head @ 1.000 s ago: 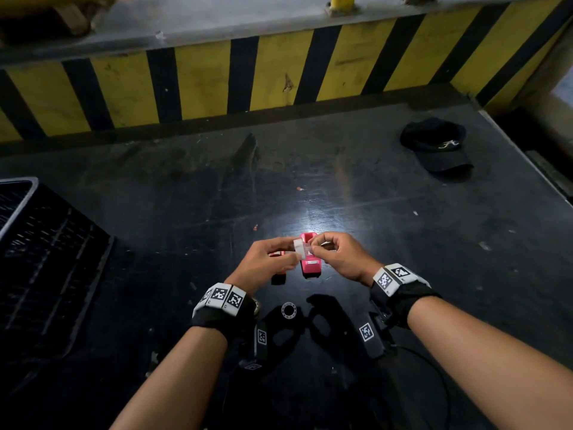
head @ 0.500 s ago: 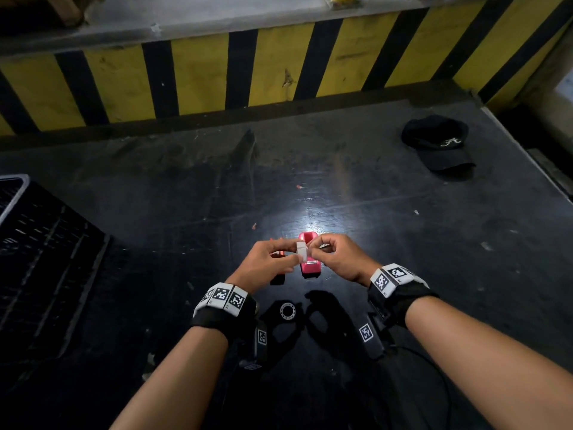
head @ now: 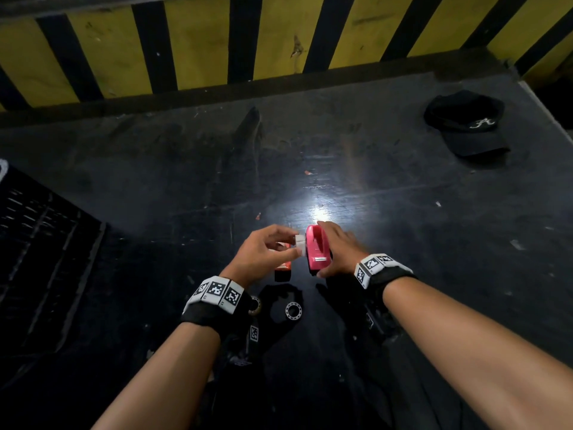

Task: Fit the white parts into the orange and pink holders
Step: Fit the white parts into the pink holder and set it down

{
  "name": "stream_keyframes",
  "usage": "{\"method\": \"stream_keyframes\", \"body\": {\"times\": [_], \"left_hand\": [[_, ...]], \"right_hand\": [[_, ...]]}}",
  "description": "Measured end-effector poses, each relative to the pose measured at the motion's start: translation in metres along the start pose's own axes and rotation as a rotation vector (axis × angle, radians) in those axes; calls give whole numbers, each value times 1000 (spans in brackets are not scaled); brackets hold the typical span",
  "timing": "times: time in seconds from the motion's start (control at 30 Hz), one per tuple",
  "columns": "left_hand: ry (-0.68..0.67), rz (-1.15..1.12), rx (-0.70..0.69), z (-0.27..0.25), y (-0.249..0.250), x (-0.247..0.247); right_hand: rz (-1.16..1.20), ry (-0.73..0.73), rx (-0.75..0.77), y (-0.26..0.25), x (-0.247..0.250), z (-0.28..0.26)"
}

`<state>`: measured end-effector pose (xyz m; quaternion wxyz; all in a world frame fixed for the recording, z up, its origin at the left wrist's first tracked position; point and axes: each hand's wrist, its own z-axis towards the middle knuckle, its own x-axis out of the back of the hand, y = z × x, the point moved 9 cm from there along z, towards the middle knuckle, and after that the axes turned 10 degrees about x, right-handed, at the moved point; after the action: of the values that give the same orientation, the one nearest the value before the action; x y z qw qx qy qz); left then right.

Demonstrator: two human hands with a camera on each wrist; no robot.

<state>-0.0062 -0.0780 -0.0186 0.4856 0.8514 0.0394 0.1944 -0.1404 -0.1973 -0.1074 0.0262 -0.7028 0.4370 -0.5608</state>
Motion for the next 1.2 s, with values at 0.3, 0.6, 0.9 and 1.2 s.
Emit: {"method": "stream_keyframes", "body": {"times": [0.3,0.6,0.9,1.2], "left_hand": [[26,159,-71,20,7,2],[87,283,-98,15,20,-2],[100,323,-86,1,28,-7],[179,315,-98,-7,35,-10]], "right_hand": [[197,208,189,-12,10,-1],[220,239,246,-40,30,-28],[237,276,306,-54,41,-45],[275,350,322,-56,58,-57]]}}
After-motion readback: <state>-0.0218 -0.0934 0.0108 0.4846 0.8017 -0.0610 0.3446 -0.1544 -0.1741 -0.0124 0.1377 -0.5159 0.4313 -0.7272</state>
